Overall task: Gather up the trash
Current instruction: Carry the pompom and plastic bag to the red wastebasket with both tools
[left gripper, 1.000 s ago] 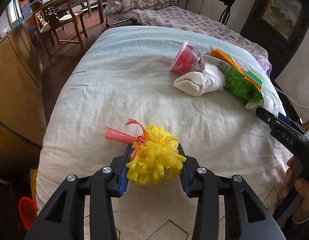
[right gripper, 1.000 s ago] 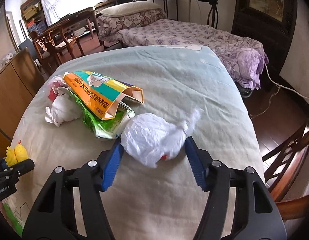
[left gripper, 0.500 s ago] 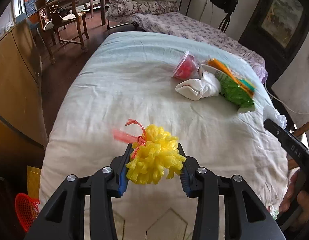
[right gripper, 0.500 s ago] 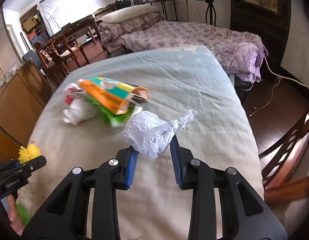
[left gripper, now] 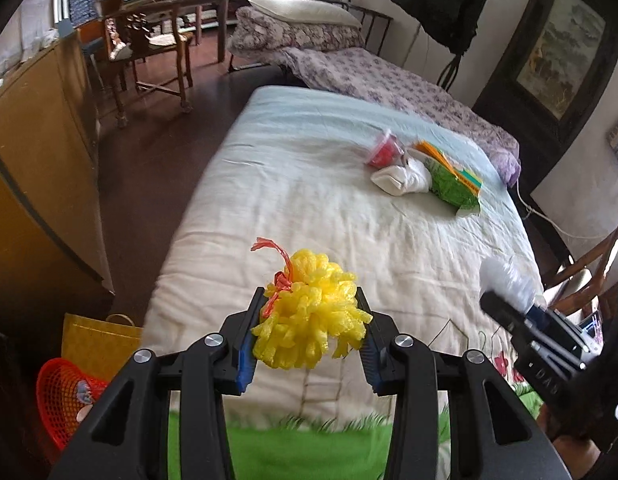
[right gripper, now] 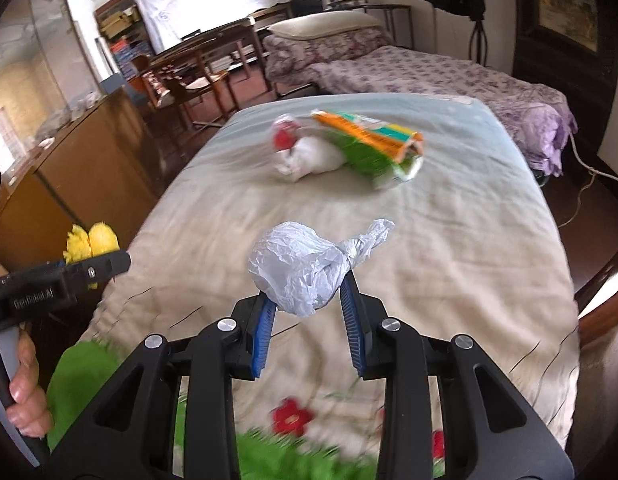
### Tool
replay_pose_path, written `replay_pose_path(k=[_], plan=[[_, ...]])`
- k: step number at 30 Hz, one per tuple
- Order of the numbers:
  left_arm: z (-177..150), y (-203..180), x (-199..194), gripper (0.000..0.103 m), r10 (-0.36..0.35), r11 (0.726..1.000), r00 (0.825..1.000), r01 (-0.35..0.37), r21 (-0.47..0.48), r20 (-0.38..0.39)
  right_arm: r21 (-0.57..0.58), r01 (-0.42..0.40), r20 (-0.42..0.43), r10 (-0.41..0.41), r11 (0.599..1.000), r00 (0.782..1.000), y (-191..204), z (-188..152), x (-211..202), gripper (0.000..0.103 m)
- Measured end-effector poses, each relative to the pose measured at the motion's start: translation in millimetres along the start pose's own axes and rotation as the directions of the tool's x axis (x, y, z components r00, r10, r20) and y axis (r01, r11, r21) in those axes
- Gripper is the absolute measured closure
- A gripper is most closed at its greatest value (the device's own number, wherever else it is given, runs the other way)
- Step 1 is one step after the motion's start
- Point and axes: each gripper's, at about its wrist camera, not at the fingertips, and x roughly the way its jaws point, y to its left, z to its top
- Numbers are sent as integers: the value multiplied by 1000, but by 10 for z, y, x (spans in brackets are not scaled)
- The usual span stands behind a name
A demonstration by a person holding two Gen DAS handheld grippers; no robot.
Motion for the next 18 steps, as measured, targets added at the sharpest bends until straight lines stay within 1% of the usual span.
replay_pose_path(k=[3, 8, 18], plan=[[-57, 129, -165, 61, 5, 1000, 1000, -5, -19, 20, -23, -19, -9, 19, 1000, 1000, 130, -77, -42, 70], [-159, 349, -333, 61, 17, 999, 999, -15, -48, 34, -79, -48, -28, 46, 996, 999, 414, -204, -104, 70], [-347, 844, -474, 61, 42, 991, 999, -39, -127, 23, -190, -92, -57, 83, 977, 995, 874, -322, -173, 70]])
